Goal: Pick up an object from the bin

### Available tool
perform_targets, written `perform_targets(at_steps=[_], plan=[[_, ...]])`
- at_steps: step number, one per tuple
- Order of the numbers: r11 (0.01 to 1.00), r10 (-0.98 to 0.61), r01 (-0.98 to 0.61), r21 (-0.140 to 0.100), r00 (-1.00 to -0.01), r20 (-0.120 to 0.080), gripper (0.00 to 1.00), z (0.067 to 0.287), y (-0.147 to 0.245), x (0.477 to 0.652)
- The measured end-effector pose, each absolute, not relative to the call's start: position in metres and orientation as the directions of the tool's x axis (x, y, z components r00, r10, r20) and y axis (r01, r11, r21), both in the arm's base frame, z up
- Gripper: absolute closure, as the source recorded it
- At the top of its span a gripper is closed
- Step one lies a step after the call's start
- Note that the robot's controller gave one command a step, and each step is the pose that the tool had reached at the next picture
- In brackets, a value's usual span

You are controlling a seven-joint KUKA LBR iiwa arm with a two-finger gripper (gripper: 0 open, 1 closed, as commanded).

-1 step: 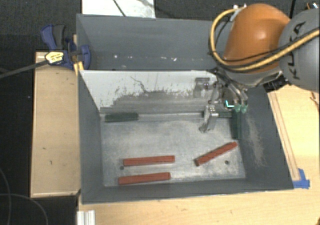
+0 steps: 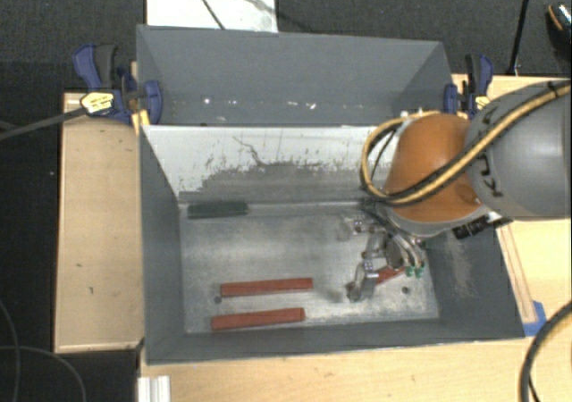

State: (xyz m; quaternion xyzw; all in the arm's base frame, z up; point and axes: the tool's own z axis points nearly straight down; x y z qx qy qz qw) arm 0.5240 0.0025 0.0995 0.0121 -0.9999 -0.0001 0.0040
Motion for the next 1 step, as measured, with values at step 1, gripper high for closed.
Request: perform_targets(at_steps=[1], plan=[[0.998,-0.058,-0.058,-0.003,-0.998,0.002,0.0,0.069,-0.0958,0.5101]])
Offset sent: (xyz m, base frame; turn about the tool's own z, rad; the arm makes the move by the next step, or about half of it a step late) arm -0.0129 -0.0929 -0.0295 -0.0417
